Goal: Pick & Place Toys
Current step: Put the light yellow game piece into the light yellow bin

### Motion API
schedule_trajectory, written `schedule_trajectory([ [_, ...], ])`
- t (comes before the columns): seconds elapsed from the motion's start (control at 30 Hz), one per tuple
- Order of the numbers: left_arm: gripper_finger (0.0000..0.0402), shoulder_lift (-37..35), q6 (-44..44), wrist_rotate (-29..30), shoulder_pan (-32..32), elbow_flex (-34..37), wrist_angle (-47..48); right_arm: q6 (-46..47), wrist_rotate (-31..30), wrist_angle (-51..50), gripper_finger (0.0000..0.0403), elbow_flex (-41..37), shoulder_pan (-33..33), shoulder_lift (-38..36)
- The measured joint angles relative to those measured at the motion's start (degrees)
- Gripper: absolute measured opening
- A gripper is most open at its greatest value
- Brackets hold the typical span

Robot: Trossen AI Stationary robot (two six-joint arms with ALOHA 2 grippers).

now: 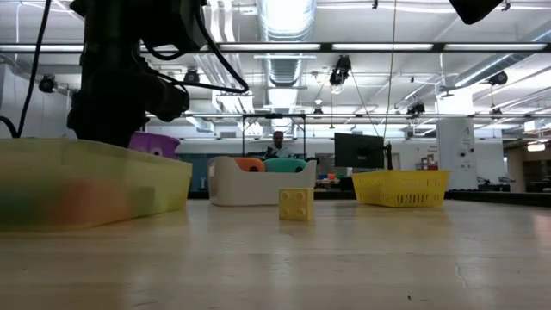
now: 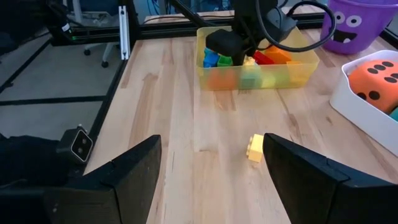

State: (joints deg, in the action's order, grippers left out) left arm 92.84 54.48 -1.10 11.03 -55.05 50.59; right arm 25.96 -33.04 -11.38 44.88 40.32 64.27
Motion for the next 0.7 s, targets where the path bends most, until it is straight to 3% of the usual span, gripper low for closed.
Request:
schedule_trajectory([
  [0.53,0.0126,0.0,0.0,-0.1,0.0,-0.1,0.0,0.0,0.0,-0.1,0.0279,0.0,0.0,0.0],
  [0.6,0.0148,0.0,0.0,-0.2,0.0,-0.1,0.0,0.0,0.0,-0.1,0.0279,0.0,0.0,0.0],
  [0.7,0.0219,0.0,0.0,-0.3,-0.1,-0.1,-0.2,0.0,0.0,-0.1,0.0279,0.0,0.0,0.0],
])
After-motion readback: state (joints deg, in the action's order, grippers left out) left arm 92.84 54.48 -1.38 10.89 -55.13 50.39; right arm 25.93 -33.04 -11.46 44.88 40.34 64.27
